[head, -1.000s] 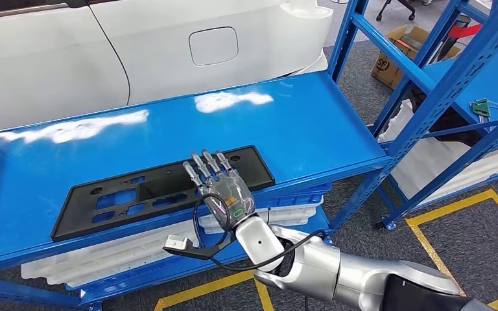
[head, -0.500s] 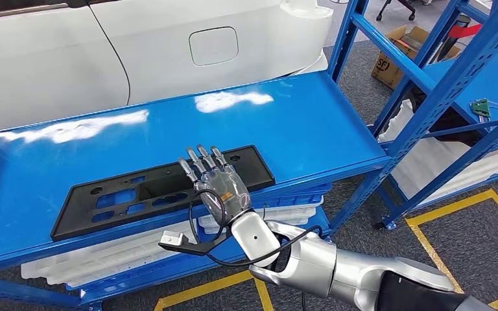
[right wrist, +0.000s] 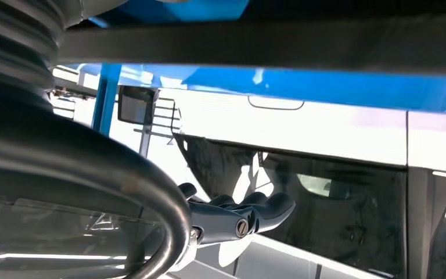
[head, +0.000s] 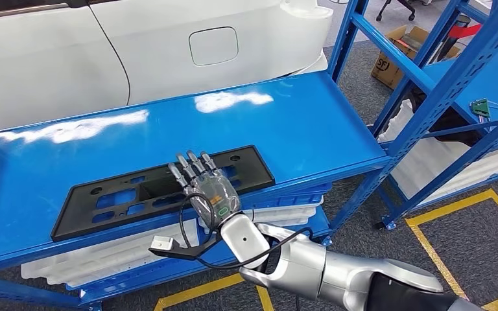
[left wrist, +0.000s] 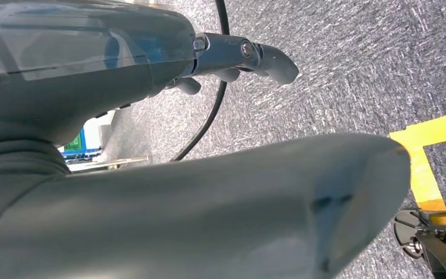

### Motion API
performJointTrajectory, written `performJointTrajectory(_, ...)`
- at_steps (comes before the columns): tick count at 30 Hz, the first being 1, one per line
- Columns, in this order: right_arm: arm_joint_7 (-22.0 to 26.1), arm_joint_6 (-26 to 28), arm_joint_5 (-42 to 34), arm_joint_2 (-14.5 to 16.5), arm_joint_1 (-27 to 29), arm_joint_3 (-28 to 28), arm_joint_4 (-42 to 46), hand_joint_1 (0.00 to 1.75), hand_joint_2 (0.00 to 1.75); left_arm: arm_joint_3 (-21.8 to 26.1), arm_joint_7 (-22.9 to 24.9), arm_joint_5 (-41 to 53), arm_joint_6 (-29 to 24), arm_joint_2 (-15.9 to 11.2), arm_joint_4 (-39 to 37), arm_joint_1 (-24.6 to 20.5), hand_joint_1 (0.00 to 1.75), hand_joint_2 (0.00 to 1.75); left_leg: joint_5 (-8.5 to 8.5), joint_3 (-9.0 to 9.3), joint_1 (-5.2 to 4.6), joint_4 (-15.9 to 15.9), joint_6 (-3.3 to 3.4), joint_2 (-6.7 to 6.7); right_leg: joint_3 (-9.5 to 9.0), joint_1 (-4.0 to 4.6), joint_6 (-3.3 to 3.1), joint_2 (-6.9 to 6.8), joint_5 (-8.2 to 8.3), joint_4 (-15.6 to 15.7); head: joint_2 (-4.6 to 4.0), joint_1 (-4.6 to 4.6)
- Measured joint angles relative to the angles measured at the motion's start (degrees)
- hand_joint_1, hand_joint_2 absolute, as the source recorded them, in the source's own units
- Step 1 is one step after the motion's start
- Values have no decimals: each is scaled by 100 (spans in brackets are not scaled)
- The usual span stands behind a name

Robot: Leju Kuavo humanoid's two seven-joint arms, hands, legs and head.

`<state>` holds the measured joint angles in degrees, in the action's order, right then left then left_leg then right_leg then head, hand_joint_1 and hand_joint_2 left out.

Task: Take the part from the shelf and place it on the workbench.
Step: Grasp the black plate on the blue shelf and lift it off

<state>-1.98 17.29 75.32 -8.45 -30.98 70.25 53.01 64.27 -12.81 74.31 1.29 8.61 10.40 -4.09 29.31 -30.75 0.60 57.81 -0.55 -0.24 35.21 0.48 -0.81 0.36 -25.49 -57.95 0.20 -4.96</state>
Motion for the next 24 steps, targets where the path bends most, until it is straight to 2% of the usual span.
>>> performJointTrajectory(11,61,9,-105,250,59,95,-250,0,175,-1,0,-7,20,0,0,1,0,0,0,0,0,0,0,0,0,0,0,0,0,0,0,0)
performJointTrajectory(24,92,43,-204,290,128,135,-300,0,175,-1,0,-7,47,1,0,2,0,0,0,0,0,0,0,0,0,0,0,0,0,0,0,0)
